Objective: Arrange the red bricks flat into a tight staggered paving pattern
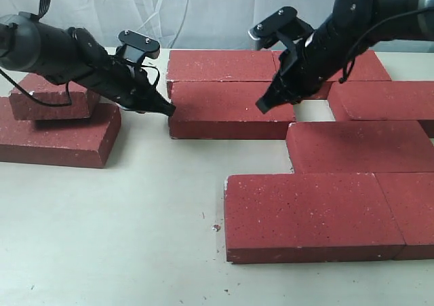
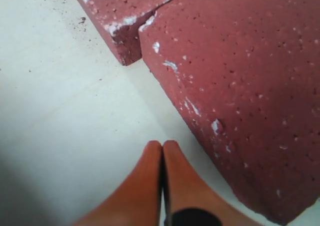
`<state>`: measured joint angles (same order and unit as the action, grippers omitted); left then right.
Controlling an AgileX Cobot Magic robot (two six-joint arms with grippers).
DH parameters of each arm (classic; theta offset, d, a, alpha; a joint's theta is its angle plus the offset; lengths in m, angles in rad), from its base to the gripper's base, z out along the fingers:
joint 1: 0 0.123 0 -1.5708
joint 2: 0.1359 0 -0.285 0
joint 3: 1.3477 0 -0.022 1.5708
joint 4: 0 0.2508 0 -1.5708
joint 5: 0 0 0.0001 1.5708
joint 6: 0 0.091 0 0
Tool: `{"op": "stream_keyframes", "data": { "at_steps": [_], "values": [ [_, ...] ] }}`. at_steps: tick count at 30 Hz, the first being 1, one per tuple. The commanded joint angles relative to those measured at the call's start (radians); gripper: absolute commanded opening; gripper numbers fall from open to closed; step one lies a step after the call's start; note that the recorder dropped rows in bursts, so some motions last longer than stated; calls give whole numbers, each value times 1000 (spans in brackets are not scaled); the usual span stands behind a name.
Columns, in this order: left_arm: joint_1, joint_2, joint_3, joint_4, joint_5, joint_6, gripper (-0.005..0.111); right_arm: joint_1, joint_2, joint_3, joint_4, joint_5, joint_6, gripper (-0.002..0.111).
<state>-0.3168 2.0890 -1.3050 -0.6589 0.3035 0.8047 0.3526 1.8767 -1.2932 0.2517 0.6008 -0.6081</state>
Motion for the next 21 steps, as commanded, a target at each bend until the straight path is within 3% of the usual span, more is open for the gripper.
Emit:
{"op": "stream_keyframes", "data": {
  "at_steps": [1,9,16,21],
  "values": [
    [5,18,-10,-41,19,25,0,-4,-98,119,-98,-60,0,-1],
    [-18,100,-73,-43,56,28,0,-9,-109,121,-215,-50,2,-1],
    [-80,128,-85,-43,24,44,0,-124,-108,121,-224,-60,90,-1],
    [-109,163,-112,-43,36,44,0,-141,-108,121,-213,-60,93,-1]
  ]
}}
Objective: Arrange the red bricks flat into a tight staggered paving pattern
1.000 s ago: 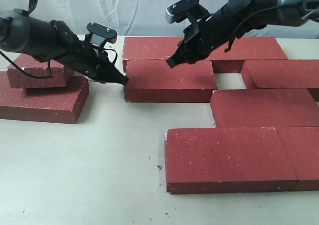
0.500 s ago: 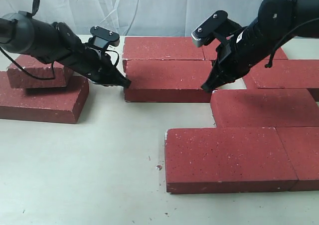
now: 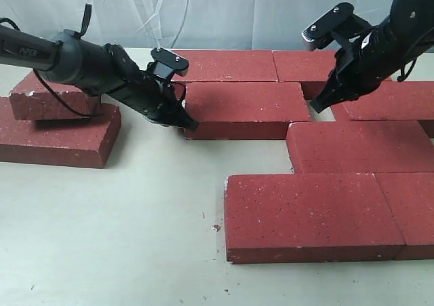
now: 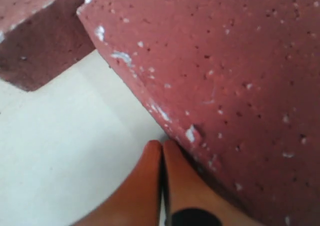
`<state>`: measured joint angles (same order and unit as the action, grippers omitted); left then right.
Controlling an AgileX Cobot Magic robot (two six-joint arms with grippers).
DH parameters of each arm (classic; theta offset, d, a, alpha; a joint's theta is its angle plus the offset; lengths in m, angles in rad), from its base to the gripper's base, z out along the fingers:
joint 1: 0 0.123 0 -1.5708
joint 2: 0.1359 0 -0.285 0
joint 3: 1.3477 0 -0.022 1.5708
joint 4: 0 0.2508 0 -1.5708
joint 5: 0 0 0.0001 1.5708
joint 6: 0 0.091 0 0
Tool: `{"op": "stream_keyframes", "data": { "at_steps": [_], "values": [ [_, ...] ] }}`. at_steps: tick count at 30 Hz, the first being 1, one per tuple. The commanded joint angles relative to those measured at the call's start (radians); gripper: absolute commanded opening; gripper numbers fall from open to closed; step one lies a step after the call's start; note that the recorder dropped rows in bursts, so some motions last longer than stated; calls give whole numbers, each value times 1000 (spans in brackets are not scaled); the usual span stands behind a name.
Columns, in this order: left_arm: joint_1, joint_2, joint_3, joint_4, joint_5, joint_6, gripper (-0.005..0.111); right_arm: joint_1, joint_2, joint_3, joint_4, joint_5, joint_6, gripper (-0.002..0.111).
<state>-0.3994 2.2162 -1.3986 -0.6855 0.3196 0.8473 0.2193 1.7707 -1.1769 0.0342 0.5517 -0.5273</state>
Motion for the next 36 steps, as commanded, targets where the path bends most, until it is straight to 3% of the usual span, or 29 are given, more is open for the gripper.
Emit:
{"op": "stream_keyframes", "data": {
  "at_steps": [1,21,30,36],
  "values": [
    [-31,41,-24,-15,20,1,0,-1,-2,5,9,-10,12,-1],
    [-51,51,-50,61,44,24,0,10,1,5,72,-54,7,-1],
    [15,5,-50,105,141,-66,0,10,1,5,95,-78,7,-1],
    [35,-44,-50,169,153,-216,0,10,1,5,95,-78,7,-1]
  ]
}}
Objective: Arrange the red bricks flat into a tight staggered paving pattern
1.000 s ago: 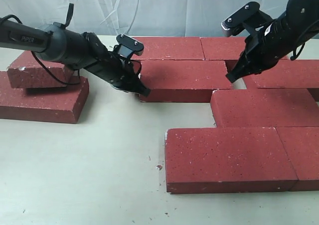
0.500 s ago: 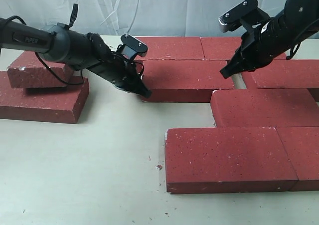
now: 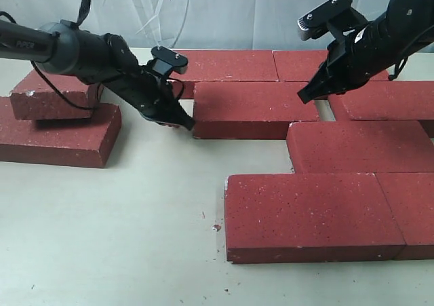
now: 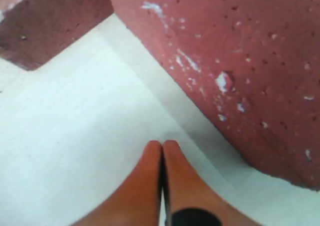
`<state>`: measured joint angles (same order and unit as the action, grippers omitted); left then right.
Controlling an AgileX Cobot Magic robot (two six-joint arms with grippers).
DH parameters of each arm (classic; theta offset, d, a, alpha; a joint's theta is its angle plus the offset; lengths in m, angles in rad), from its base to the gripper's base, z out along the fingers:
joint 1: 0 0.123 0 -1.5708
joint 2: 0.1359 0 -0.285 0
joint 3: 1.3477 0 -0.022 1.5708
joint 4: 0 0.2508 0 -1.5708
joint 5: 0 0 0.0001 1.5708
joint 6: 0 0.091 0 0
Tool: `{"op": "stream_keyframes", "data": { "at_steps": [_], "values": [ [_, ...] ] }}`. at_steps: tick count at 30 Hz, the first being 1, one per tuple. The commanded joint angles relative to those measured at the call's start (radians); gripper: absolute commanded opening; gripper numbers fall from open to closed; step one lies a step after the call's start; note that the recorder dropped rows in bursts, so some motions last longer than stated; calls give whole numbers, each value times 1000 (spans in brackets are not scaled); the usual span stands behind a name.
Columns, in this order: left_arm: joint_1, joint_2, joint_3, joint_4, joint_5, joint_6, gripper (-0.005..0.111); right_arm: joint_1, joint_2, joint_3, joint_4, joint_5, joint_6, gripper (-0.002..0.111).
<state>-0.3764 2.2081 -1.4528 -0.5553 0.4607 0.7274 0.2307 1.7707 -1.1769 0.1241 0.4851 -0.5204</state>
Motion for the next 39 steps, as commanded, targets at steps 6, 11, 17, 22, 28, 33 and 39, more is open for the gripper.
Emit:
{"op": "stream_keyframes", "data": {
  "at_steps": [6,11,17,22,28,33,39],
  "values": [
    [-25,-27,4,-1,-40,-118,0,-2,1,5,29,-21,2,-1],
    [-62,-21,4,-21,-78,-118,0,-2,1,5,23,-15,2,-1],
    [-94,-14,4,-50,-109,-118,0,-47,-16,47,28,-48,2,-1],
    [-110,-12,4,-54,-153,-118,0,-103,-64,69,63,-48,2,-1],
    [-124,3,-1,-57,-163,-118,0,-101,-75,76,68,-54,2,-1],
    [-129,49,-51,-65,-144,-116,0,-101,-75,76,68,-56,2,-1],
    [-152,54,-100,-68,-131,-116,0,-101,-75,76,68,-70,2,-1]
  ]
}}
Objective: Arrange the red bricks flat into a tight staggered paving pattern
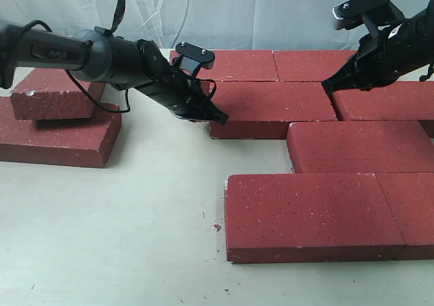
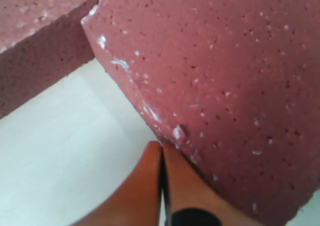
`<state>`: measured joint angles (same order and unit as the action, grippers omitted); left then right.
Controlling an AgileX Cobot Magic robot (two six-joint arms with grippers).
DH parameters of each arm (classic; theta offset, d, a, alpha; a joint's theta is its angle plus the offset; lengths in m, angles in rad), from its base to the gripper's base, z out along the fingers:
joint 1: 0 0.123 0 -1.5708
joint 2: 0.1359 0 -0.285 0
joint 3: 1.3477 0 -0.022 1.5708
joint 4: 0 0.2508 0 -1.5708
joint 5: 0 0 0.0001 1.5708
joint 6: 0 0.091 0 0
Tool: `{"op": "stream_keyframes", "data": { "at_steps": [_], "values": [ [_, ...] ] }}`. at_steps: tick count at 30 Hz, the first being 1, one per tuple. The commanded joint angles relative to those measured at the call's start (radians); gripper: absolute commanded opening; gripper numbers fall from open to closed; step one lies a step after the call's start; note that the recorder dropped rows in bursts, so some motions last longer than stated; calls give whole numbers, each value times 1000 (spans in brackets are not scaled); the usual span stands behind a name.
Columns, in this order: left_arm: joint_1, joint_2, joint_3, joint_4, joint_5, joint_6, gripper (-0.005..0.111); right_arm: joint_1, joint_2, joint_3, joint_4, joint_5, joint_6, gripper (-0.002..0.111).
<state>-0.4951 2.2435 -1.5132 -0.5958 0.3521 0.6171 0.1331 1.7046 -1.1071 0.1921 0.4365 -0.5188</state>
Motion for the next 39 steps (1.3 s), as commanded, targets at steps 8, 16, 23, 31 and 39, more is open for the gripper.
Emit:
{"op": "stream_keyframes", "data": {
  "at_steps": [8,16,23,31,39],
  "values": [
    [-46,54,-63,-4,-9,-6,0,-3,-9,6,5,-25,0,-1],
    [82,-23,-63,64,127,-15,0,-3,-9,6,5,-33,-2,-1],
    [177,-232,-63,277,247,-15,0,-3,3,6,39,-53,-2,-1],
    [348,-390,-63,301,369,-69,0,-3,14,6,61,-66,-2,-1],
    [576,-410,-63,264,534,-174,0,-3,14,6,84,-70,-4,-1]
  ]
}}
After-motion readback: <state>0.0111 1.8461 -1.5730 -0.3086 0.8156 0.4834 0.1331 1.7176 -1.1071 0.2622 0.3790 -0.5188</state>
